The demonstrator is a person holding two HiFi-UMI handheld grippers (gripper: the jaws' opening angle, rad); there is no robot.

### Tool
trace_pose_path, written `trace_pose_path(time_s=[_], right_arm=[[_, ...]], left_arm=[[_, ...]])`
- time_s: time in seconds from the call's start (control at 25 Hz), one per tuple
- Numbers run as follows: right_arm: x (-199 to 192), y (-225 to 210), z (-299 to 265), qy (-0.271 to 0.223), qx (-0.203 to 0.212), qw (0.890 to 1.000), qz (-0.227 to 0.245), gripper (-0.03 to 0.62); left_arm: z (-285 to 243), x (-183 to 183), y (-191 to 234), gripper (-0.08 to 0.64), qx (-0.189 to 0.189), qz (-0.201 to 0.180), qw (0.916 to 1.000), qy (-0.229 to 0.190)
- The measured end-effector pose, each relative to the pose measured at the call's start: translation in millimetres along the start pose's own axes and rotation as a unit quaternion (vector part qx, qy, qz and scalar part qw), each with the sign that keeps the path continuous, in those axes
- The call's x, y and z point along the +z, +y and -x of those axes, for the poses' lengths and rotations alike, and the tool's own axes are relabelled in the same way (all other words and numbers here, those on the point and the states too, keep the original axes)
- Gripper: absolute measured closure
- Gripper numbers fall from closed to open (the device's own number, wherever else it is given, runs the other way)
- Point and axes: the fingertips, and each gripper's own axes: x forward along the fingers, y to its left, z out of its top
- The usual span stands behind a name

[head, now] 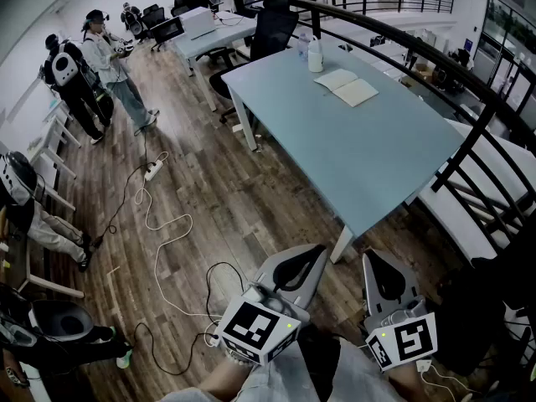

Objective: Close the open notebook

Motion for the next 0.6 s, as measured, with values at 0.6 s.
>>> trace_pose_path(time_s=[0.6], right_arm=[[2,7,-30,0.007,-0.007,1.000,-0.007,0.591]], left_arm=[[7,0,32,0.557,0.004,0.006,1.0000,0.005]])
